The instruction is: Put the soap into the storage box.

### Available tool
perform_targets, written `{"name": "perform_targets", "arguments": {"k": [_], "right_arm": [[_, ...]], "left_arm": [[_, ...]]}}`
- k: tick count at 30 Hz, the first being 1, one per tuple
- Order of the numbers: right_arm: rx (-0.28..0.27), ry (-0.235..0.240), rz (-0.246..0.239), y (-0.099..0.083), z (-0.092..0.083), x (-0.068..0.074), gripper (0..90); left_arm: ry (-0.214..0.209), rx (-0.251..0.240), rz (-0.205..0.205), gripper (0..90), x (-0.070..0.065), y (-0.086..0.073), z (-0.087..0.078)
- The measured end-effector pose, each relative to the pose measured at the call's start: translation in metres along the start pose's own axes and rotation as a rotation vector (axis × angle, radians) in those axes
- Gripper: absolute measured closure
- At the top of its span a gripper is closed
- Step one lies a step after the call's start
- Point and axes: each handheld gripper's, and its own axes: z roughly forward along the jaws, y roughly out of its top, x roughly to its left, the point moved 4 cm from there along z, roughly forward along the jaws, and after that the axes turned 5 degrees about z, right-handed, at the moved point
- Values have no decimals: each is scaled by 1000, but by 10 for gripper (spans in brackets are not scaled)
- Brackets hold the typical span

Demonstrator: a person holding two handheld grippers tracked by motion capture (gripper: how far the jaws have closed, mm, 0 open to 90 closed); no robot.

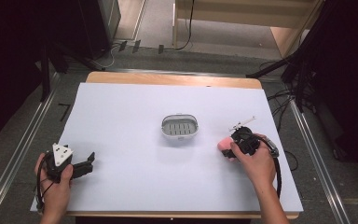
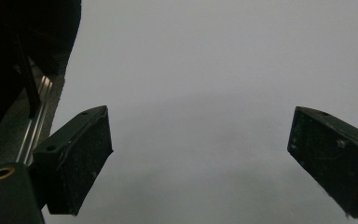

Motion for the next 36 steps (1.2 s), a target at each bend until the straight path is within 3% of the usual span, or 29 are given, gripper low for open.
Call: {"name": "perform_targets", "arguments": {"k": [12, 17, 26, 31, 36], "right_arm": [[13, -5, 19, 1, 3, 0, 375], [4, -19, -36, 1, 2, 1, 380], [4, -23, -82, 5, -3, 4, 382], [-8, 15, -106, 10, -7, 7, 382], [-11, 35, -166, 17, -11, 14, 382]], "left_arm": [[0, 3, 3, 68, 0, 0, 0], [-1, 3, 3, 68, 0, 0, 0], [-2, 2, 2, 68, 0, 0, 0], [-2, 1, 2, 68, 0, 0, 0], [-1, 0, -2, 68, 0, 0, 0]]}}
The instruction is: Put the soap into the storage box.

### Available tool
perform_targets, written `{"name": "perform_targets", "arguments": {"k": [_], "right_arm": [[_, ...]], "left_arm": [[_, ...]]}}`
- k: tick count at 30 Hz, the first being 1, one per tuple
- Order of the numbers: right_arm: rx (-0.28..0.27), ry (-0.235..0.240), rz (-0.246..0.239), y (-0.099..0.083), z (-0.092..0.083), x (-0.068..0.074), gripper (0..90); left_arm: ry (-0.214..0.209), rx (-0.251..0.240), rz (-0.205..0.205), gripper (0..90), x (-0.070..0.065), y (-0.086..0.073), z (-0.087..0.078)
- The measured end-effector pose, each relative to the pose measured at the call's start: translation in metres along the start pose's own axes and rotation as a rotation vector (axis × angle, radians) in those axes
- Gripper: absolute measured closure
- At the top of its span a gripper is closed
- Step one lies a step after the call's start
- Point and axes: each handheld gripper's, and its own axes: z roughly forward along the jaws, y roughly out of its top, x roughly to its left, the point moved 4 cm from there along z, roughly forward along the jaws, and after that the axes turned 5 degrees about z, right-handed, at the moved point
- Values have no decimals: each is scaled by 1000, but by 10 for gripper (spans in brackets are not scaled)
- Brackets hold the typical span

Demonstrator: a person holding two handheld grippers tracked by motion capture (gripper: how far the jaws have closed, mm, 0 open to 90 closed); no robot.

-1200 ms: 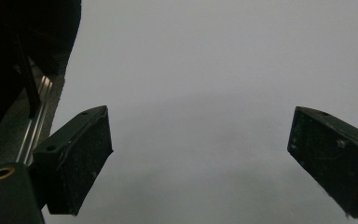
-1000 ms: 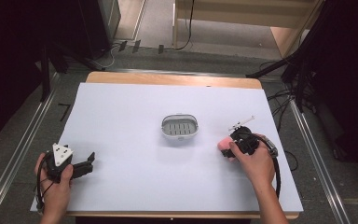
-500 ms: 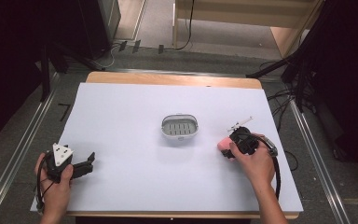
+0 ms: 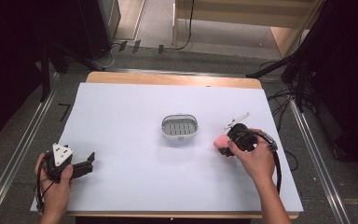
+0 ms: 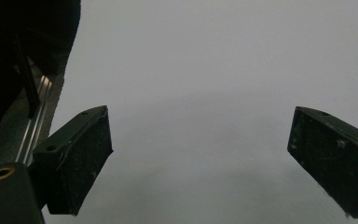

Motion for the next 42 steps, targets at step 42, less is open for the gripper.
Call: {"name": "perform_targets", "arguments": {"k": [42], "right_arm": [[-44, 144, -434, 65, -19, 37, 382]], "left_arm": [[-2, 5, 3, 68, 0, 0, 0]]}}
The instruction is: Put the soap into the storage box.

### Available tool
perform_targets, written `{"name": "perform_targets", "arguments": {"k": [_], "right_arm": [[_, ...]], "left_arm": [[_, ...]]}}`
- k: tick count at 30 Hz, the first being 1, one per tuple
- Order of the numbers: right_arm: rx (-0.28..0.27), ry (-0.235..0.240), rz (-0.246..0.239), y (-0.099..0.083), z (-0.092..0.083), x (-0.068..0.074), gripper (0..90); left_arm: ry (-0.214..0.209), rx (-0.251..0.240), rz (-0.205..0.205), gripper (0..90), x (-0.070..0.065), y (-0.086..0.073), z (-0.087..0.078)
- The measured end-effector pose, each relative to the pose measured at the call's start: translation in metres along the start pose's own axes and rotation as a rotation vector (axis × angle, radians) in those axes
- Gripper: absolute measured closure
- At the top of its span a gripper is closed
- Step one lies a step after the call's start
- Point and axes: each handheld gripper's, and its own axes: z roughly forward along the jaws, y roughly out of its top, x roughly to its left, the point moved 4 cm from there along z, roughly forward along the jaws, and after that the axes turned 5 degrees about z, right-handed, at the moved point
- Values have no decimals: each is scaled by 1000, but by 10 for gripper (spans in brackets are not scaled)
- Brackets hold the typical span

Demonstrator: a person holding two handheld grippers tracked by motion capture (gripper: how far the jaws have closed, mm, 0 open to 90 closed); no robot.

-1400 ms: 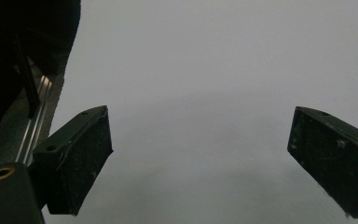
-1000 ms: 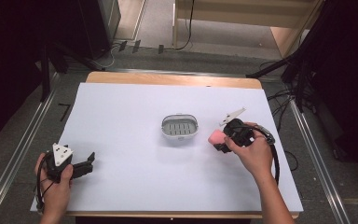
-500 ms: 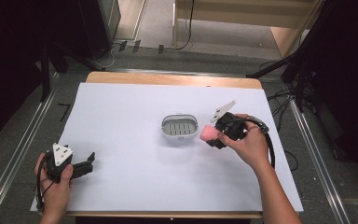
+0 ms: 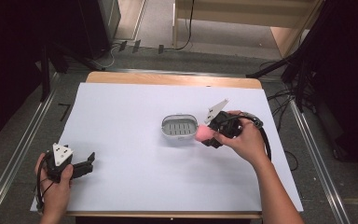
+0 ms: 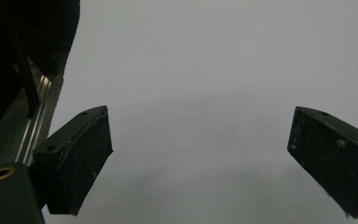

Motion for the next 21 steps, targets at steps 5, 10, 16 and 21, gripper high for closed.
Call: {"name": "perform_targets", "arguments": {"k": [5, 10, 16, 21], "right_arm": [[-11, 37, -66, 5, 2, 4, 382], [-1, 55, -114, 12, 6, 9, 382], [5, 63, -136, 17, 9, 11, 382], [5, 67, -147, 24, 8, 12, 382]], "left_arm": [[0, 0, 0, 68, 0, 0, 0], [-1, 0, 0, 68, 0, 0, 0], [-1, -1, 0, 68, 0, 0, 0], [-1, -1, 0, 68, 0, 0, 0]]}}
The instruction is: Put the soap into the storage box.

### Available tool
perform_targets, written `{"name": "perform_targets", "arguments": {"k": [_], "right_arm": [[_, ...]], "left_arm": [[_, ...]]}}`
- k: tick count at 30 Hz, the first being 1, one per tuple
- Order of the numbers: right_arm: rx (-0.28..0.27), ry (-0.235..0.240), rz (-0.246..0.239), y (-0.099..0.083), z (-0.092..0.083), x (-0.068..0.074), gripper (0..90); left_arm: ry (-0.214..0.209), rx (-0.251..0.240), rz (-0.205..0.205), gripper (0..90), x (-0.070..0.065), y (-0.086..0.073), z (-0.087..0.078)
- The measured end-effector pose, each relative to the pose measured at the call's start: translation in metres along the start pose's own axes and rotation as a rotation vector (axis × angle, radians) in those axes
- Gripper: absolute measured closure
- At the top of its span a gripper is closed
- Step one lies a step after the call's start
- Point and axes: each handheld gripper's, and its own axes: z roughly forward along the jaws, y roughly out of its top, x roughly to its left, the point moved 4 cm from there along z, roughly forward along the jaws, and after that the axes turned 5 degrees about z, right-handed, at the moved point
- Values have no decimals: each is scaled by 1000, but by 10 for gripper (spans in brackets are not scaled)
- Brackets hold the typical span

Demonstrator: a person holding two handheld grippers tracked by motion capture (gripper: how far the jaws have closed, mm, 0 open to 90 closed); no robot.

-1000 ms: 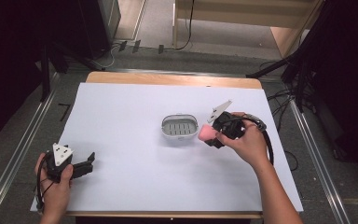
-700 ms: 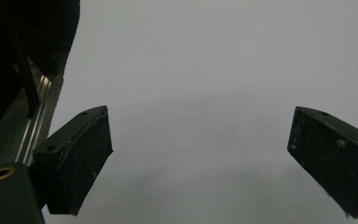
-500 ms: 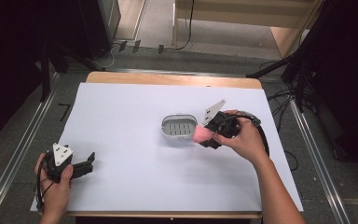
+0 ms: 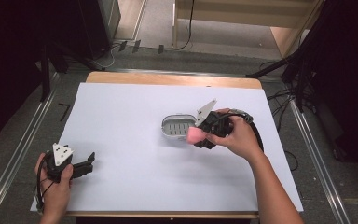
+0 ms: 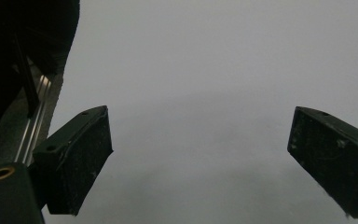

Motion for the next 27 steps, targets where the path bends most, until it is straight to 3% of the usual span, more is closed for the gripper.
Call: {"name": "perform_targets", "arguments": {"k": [27], "right_arm": [[-7, 22, -59, 42, 6, -10, 382]], "left_arm": [[-3, -3, -4, 68, 0, 0, 0]]}}
